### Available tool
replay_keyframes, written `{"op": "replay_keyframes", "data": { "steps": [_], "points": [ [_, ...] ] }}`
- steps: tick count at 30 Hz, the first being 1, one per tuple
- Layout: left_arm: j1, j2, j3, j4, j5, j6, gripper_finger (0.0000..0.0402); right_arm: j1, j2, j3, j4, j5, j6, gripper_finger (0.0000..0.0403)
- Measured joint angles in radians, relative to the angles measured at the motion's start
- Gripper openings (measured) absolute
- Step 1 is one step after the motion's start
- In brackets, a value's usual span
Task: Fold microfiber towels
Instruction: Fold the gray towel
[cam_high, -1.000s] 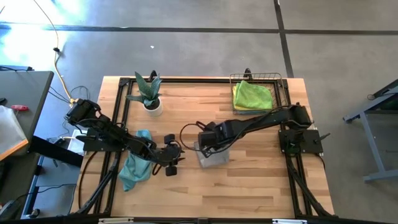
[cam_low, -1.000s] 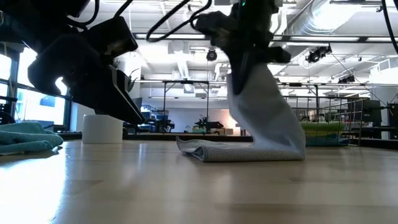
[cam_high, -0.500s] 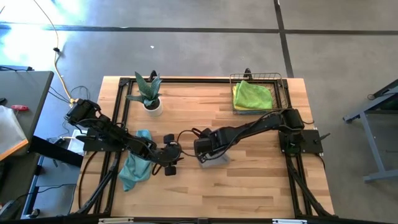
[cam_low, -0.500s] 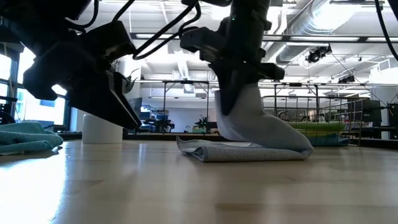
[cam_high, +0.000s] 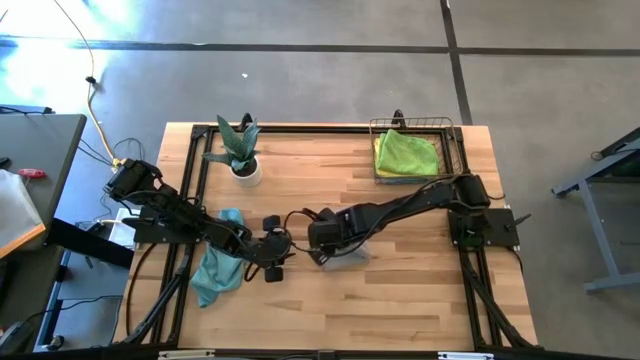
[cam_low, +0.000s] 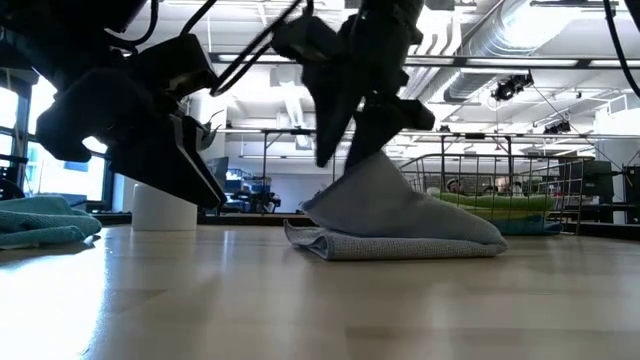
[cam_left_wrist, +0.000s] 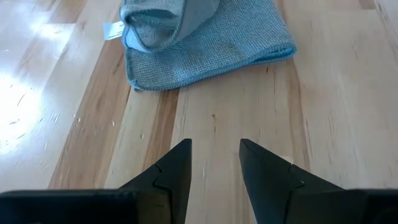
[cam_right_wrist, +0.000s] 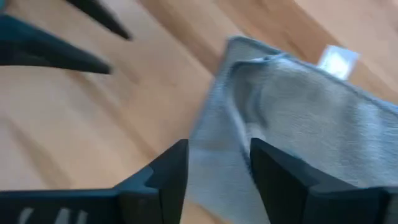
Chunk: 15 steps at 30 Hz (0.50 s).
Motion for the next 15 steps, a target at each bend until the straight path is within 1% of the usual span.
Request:
{"op": "replay_keyframes", "data": {
  "steps": [3,6,7,9,13,15],
  "points": [
    [0.0,0.0,0.0,0.0,0.0,0.0,0.0126,-0.004,-0.012,0.0,-0.009,-0.019,-0.002,0.0175],
    [0.0,0.0,0.0,-0.004,0.0,-0.001,0.0126,-0.014,-0.039,0.0,-0.092,-0.017,-0.006,0.0175],
    [0.0,0.0,0.0,-0.004,-0.001,-0.002,0.0126,-0.018,-0.05,0.0,-0.129,0.001,-0.008,0.0173],
    [0.0,0.0,0.0,-0.004,-0.001,-0.003,0.0126,-0.023,-0.071,0.0,-0.206,0.066,-0.013,0.0168],
    [0.0,0.0,0.0,-0.004,-0.001,-0.003,0.0126,-0.03,-0.081,0.0,-0.378,0.249,0.006,0.0157],
    [0.0,0.0,0.0,-0.004,-0.001,-0.003,0.0126,-0.036,-0.073,0.0,-0.427,0.296,0.007,0.0153]
  ]
}}
